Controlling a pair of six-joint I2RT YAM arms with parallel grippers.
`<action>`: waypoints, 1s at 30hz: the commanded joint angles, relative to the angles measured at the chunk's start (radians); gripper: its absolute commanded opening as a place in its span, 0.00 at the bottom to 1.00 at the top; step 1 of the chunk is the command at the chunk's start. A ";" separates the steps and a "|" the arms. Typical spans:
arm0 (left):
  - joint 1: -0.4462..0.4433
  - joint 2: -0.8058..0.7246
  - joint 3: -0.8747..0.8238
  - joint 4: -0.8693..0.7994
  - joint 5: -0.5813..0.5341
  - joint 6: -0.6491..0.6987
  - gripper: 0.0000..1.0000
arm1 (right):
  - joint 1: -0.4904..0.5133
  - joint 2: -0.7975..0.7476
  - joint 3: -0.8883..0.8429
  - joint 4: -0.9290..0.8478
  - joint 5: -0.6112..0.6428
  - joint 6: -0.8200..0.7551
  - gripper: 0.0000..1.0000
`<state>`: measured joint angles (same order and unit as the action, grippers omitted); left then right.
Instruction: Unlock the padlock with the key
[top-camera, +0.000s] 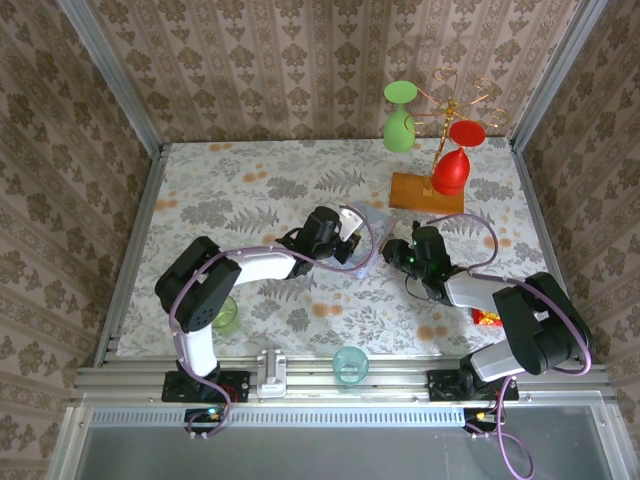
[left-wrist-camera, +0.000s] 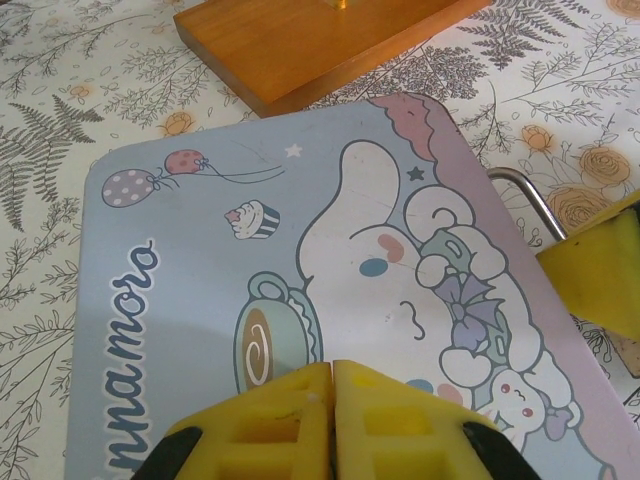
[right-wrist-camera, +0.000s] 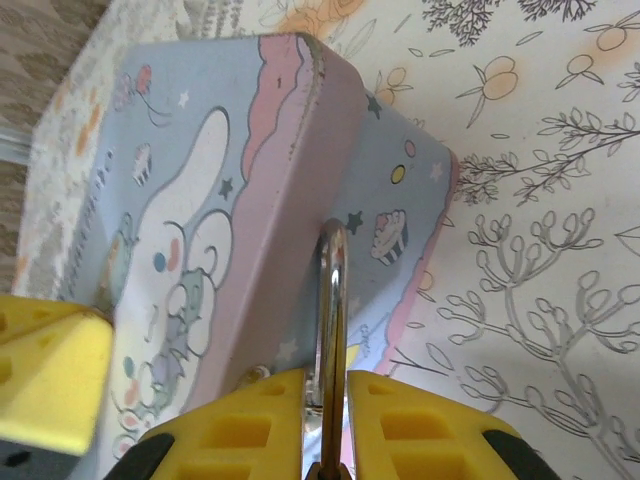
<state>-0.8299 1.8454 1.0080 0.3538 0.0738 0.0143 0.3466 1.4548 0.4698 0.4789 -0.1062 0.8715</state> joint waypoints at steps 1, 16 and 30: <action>0.028 0.062 -0.078 -0.255 -0.057 -0.022 0.08 | -0.017 0.042 -0.069 0.272 0.084 0.128 0.00; 0.040 0.075 -0.082 -0.254 -0.068 -0.040 0.06 | -0.048 -0.026 -0.150 0.331 0.176 0.149 0.00; 0.049 0.083 -0.092 -0.243 -0.081 -0.051 0.05 | -0.031 0.165 -0.126 0.244 0.246 0.352 0.00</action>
<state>-0.8165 1.8484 0.9924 0.3908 0.0784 -0.0227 0.3317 1.5829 0.3656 0.7372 0.0147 1.1625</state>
